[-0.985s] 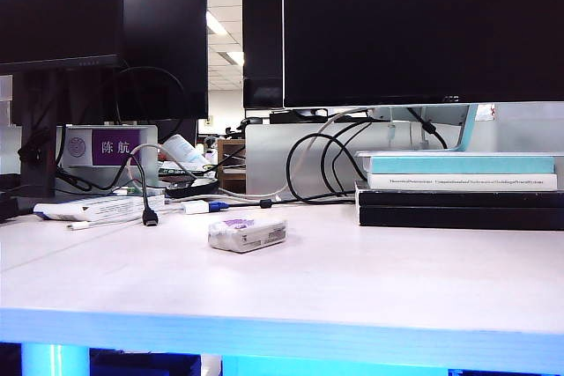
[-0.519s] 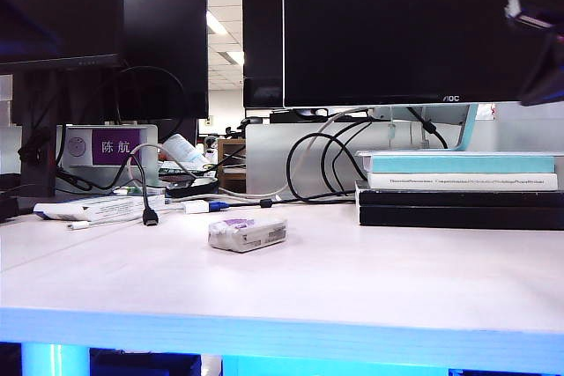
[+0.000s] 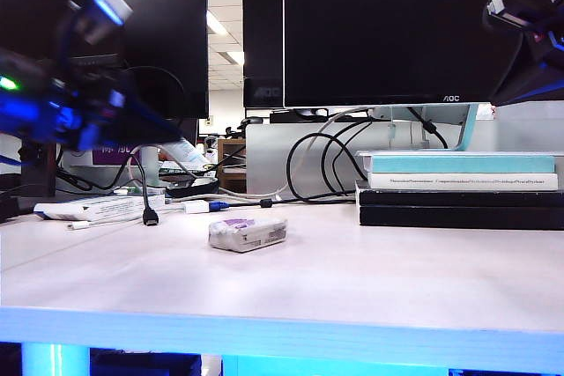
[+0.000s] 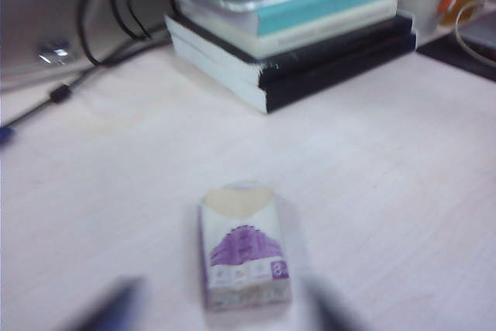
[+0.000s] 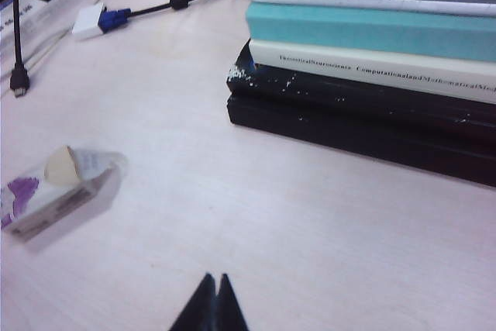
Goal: Pick up a packet of tissues from the table with the left hand, then take a tissue from it with the right hand.
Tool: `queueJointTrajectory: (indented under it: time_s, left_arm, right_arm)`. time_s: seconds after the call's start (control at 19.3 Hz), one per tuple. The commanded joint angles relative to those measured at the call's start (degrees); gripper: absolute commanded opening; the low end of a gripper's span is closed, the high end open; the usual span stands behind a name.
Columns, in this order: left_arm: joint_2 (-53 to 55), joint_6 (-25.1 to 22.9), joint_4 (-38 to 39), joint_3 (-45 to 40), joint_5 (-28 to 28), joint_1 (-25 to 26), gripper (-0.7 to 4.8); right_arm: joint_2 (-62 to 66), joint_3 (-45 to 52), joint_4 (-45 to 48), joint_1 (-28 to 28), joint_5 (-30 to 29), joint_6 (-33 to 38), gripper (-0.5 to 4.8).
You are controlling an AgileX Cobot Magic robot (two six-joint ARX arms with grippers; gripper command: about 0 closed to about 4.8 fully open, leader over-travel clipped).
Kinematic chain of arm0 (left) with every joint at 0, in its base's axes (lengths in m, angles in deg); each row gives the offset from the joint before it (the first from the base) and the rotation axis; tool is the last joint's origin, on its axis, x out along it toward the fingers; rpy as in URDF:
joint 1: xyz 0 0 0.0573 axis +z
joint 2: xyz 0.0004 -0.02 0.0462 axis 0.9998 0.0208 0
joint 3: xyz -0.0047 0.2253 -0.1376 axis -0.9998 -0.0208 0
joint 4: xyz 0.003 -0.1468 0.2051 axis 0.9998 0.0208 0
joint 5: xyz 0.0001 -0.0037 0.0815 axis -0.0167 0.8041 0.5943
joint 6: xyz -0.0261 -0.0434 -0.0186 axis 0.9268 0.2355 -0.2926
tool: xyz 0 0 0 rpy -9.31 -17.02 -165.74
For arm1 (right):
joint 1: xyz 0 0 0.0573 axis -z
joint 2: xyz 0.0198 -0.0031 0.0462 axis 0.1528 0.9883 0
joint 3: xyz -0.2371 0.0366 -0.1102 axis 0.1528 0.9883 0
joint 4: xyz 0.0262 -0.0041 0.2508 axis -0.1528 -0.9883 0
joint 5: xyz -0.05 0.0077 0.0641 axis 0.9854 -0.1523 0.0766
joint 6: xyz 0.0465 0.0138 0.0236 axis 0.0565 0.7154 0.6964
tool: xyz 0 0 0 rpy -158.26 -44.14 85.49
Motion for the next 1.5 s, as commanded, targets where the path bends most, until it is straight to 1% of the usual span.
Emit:
queueJointTrajectory:
  time_s: [0.05,0.26,0.36,0.41,0.47,0.52,0.67,0.78,0.88,1.3,1.5]
  left_arm:
    - [3.8,2.8,-1.5,3.2,-0.3,-0.5,4.79]
    - [8.4,5.1,-1.4,6.1,-0.7,-0.5,4.79]
    - [9.8,5.6,-1.5,6.3,-0.2,-2.2,4.79]
    - [10.3,5.3,-1.4,6.3,1.0,-3.1,4.79]
    - [11.2,4.8,-1.0,6.4,3.8,-5.0,4.79]
    - [11.9,4.8,-1.1,6.5,5.3,-6.2,4.79]
    - [15.5,4.9,-0.4,9.5,14.0,-10.5,4.79]
    - [17.9,4.9,0.1,12.0,14.6,-11.3,4.79]
    - [19.6,5.3,3.2,14.5,16.6,-11.3,4.79]
    - [21.2,5.1,8.1,15.6,15.5,-11.6,4.79]
    - [21.8,5.2,8.0,15.7,16.0,-11.8,4.79]
  right_arm:
    - [-0.1,-0.3,0.2,-0.1,0.2,-1.0,-0.01]
    - [-0.1,-0.3,0.1,-0.1,0.2,-1.0,-0.01]
    - [-0.1,-0.3,0.1,-0.1,0.2,-1.0,-0.01]
    - [-0.1,-0.3,0.1,-0.1,0.2,-1.0,-0.01]
    - [-0.1,-0.3,0.1,-0.1,0.2,-1.0,-0.01]
    - [-0.1,-0.3,0.1,-0.1,0.2,-1.0,-0.02]
    - [-0.1,-0.3,-0.1,-0.1,1.2,-0.9,-0.01]
    - [-0.1,-0.3,-0.7,-0.1,1.1,-1.0,-0.01]
    - [-0.1,-0.3,-1.9,-0.1,1.1,-1.0,-0.01]
    - [-0.1,-0.3,-2.3,-0.1,1.5,-1.0,-0.01]
    - [-0.1,-0.3,-1.8,-0.1,1.5,-1.0,-0.01]
